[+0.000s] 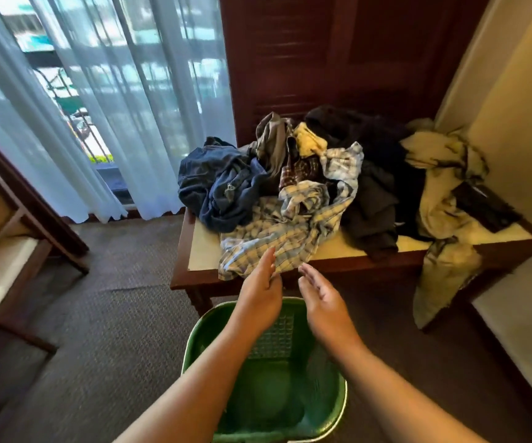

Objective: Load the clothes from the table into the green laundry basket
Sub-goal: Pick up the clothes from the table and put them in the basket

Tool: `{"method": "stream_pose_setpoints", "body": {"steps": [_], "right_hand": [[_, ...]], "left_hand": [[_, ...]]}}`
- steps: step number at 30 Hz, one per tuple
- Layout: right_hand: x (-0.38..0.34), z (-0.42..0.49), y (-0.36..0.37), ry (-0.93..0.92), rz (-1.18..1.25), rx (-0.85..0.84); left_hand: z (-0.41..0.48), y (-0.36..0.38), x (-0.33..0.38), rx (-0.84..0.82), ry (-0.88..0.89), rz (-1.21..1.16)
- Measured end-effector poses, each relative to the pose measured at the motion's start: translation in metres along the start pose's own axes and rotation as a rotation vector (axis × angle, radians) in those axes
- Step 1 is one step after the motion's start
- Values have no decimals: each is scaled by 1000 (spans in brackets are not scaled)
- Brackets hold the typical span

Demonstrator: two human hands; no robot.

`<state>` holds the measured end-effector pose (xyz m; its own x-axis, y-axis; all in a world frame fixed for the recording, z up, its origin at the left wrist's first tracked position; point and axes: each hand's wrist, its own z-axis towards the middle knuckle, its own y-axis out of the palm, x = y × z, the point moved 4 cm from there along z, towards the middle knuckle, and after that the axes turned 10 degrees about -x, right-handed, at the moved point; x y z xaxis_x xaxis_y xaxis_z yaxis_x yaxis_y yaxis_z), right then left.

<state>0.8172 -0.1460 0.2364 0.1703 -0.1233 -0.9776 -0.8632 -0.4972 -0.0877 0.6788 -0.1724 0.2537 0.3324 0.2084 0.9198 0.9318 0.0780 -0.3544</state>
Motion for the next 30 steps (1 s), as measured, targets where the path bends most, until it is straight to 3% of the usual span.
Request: {"method": "stream_pose_setpoints", "body": {"steps": [9,20,30], "right_hand": [[-11,33,-32,-1,-41,-4],[-53,121,-56,-48,-155,-13],[-100,247,-52,-200,-328,-165]], "left_hand": [[18,6,-1,46,-25,20],[103,-12,7,92,10,-25],[192,-46,11,298,-26,-89]]}}
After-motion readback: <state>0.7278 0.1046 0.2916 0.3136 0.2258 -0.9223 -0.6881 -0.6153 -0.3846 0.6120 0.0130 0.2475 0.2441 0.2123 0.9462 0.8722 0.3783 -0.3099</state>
